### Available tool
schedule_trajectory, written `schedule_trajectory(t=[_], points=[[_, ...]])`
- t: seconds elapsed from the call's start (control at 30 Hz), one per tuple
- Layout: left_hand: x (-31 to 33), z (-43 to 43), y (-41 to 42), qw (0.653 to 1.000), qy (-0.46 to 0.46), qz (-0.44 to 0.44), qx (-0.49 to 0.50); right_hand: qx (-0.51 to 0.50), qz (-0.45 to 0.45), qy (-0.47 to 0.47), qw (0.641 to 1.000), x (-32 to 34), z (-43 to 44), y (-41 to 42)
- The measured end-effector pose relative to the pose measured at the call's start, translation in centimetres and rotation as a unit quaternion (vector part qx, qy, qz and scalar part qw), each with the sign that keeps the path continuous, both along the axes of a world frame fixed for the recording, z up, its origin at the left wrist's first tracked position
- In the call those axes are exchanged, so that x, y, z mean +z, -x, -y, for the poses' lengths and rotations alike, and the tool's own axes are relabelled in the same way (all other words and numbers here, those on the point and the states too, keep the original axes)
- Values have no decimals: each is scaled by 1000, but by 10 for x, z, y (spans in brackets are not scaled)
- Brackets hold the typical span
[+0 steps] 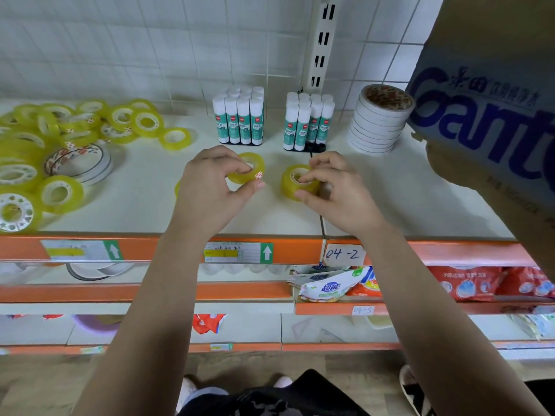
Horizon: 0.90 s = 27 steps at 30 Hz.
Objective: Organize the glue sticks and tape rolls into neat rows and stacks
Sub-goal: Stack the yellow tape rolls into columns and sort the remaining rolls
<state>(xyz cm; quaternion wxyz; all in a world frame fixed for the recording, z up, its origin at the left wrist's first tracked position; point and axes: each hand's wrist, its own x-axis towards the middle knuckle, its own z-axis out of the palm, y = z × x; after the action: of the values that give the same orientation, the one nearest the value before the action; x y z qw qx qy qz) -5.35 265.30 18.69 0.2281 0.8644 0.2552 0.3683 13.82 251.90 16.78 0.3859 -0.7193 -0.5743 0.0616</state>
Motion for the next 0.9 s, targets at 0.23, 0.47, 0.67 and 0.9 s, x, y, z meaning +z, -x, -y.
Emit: schedule_trajectory(t=[0.23, 0.47, 0.67, 0.9], points=[[-1, -1, 1, 1000, -1, 1, -2, -11, -8, 10, 1000, 3, -1, 2], [-2, -3, 3, 1000, -9, -3, 1, -1, -16, -1, 1000, 2, -1, -1], [4, -12, 10, 1000, -12, 3, 14, -13, 11, -22, 1000, 11, -6, 6], [9, -20, 13, 1000, -18, -3, 14, -38, 28, -29, 998, 22, -12, 5]])
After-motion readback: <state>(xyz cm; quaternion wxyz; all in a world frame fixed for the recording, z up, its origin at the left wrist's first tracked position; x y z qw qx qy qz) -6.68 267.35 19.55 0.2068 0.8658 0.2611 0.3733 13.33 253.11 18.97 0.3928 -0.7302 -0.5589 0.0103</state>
